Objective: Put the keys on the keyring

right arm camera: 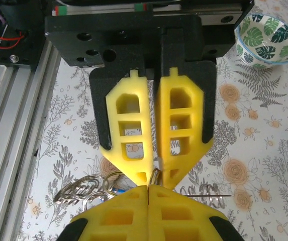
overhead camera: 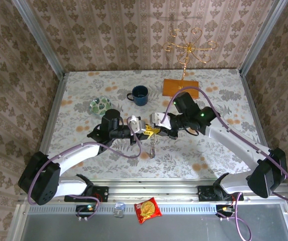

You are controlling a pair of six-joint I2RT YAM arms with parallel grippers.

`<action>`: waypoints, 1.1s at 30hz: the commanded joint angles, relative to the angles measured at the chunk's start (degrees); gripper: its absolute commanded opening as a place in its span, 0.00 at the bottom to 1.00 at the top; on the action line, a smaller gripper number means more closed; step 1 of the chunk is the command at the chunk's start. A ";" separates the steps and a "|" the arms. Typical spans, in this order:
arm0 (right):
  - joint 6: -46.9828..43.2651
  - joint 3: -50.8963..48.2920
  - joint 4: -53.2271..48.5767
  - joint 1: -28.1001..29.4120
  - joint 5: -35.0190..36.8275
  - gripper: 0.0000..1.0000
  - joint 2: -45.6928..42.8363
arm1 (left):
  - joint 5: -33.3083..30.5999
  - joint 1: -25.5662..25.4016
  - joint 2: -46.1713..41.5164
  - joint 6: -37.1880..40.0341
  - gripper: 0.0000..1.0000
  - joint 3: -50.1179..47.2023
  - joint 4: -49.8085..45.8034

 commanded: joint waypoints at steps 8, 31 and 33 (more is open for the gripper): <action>6.36 -4.91 10.13 -2.88 -5.52 0.28 -4.65 | 1.79 -0.09 -0.63 0.15 0.00 0.64 3.08; 22.27 -19.37 35.42 -5.92 -14.91 0.25 -8.97 | 5.40 0.79 1.82 -12.98 0.00 -5.88 30.31; 22.14 -18.98 35.24 -5.83 -15.38 0.22 -8.51 | 5.73 0.79 1.91 -13.04 0.00 -5.80 30.34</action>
